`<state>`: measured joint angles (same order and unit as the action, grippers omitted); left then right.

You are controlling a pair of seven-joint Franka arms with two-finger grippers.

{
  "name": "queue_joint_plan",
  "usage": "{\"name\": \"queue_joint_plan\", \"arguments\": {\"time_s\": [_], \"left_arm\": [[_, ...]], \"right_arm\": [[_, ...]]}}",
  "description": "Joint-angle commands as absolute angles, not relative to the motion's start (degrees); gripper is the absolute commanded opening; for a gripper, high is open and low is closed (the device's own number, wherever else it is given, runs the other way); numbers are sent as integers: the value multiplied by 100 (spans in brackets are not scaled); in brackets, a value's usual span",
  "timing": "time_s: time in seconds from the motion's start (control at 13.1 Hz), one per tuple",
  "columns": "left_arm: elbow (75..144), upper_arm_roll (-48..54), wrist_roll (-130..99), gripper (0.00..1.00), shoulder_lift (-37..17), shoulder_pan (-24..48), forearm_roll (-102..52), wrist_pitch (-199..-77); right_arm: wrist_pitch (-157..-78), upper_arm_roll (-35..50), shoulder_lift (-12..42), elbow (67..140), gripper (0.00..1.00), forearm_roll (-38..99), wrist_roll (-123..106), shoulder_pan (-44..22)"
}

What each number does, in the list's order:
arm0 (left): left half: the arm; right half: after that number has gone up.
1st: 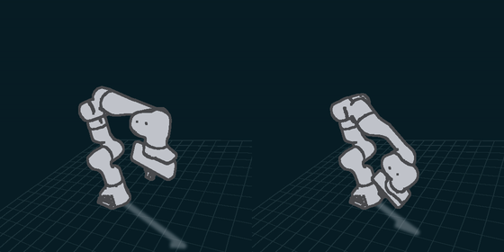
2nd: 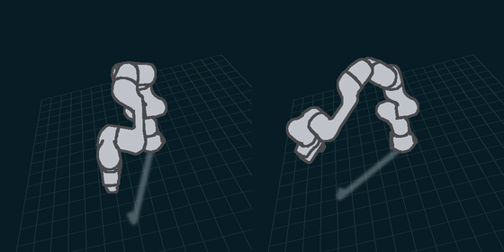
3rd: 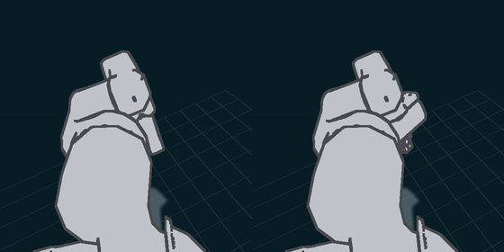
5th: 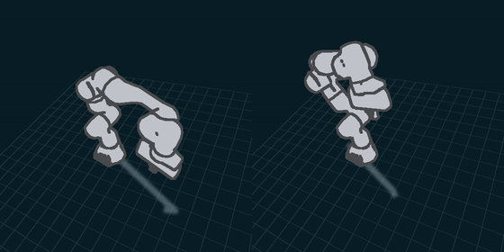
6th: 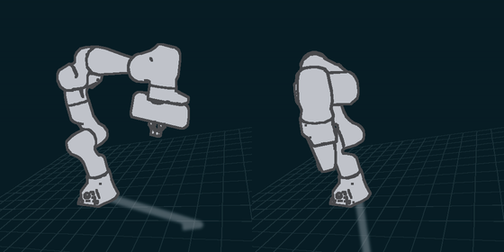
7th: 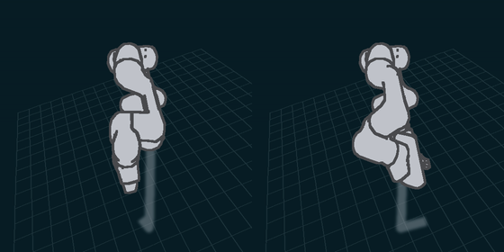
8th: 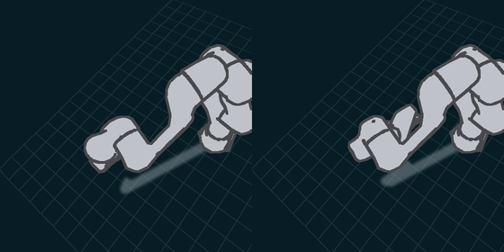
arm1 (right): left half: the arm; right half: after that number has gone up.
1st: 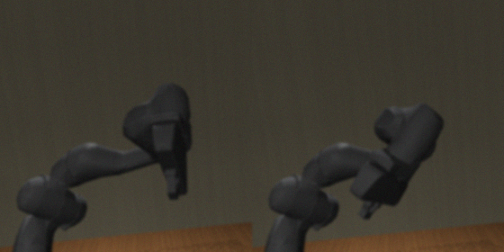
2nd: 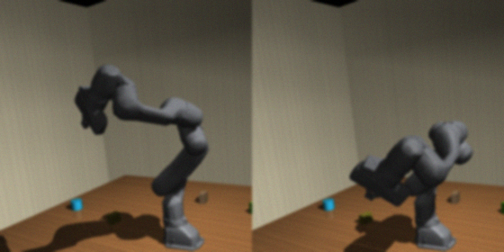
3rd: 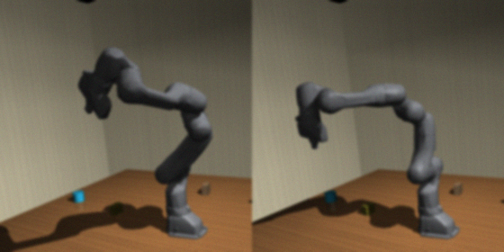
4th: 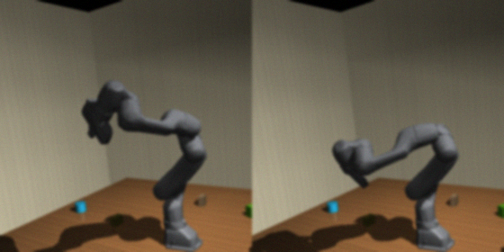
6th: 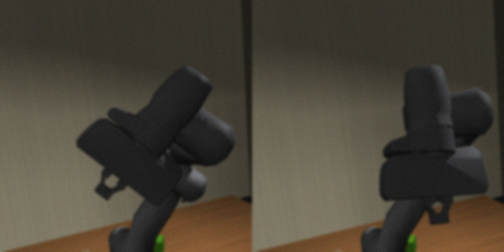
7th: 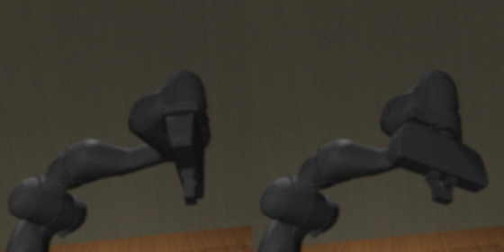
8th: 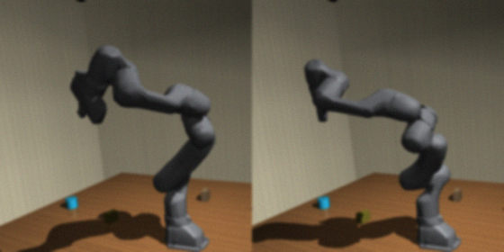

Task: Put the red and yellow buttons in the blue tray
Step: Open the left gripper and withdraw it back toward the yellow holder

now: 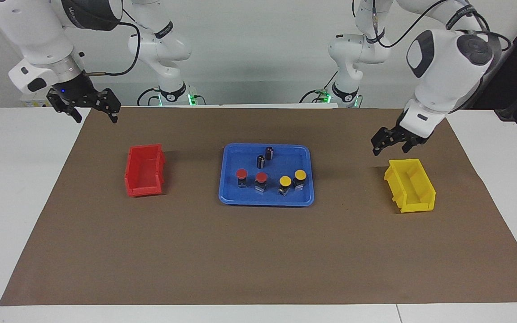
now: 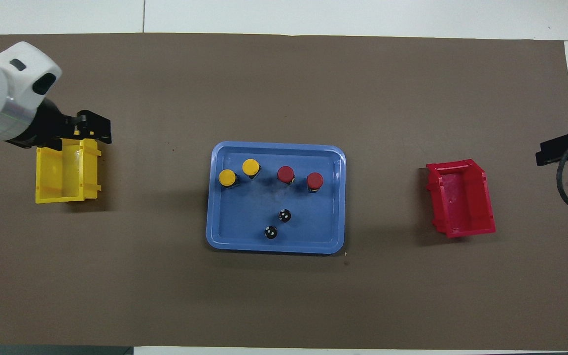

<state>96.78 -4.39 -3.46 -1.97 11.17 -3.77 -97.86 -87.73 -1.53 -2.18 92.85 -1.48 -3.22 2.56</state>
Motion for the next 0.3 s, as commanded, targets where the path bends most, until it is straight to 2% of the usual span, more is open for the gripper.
{"name": "queue_joint_plan", "arguments": {"time_s": [0.0, 0.23], "left_arm": [[9677, -378, 429, 100, 34, 635, -264, -9598], [9677, -361, 835, 100, 132, 422, -264, -9580]], "right_arm": [[-8657, -141, -149, 9141, 100, -176, -404, 246], [-8648, -141, -149, 9141, 100, -176, -413, 264]]}}
